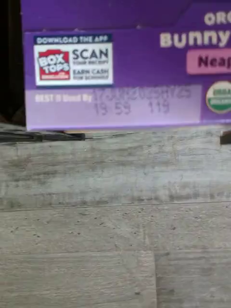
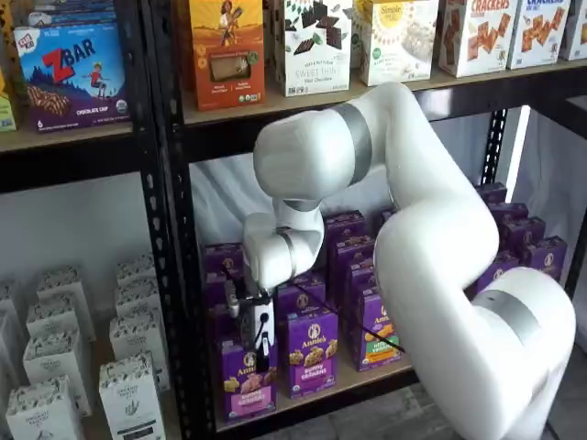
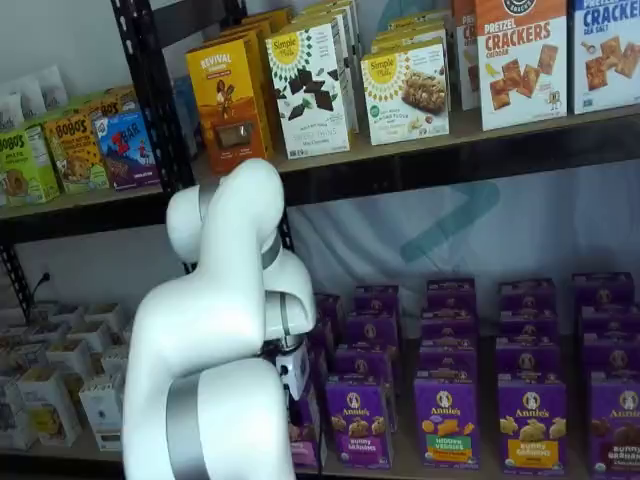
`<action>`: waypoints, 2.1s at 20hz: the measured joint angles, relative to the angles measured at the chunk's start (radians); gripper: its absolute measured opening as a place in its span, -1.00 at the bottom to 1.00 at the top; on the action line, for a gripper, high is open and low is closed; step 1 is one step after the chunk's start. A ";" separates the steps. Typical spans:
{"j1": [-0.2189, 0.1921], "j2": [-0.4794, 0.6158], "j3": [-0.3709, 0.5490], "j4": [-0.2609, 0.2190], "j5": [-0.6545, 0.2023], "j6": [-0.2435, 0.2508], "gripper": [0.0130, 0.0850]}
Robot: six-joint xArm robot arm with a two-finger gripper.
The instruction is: Pick up the purple box with a pink patch in the middle, on the bottom shelf, the first box from the left
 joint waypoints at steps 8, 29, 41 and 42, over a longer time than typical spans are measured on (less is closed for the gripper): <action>-0.002 -0.001 -0.002 0.000 0.000 -0.001 -0.22; 0.006 -0.079 0.092 -0.018 0.002 0.022 -0.56; 0.008 -0.299 0.405 -0.036 -0.084 0.037 -0.56; 0.006 -0.327 0.443 -0.046 -0.095 0.045 -0.56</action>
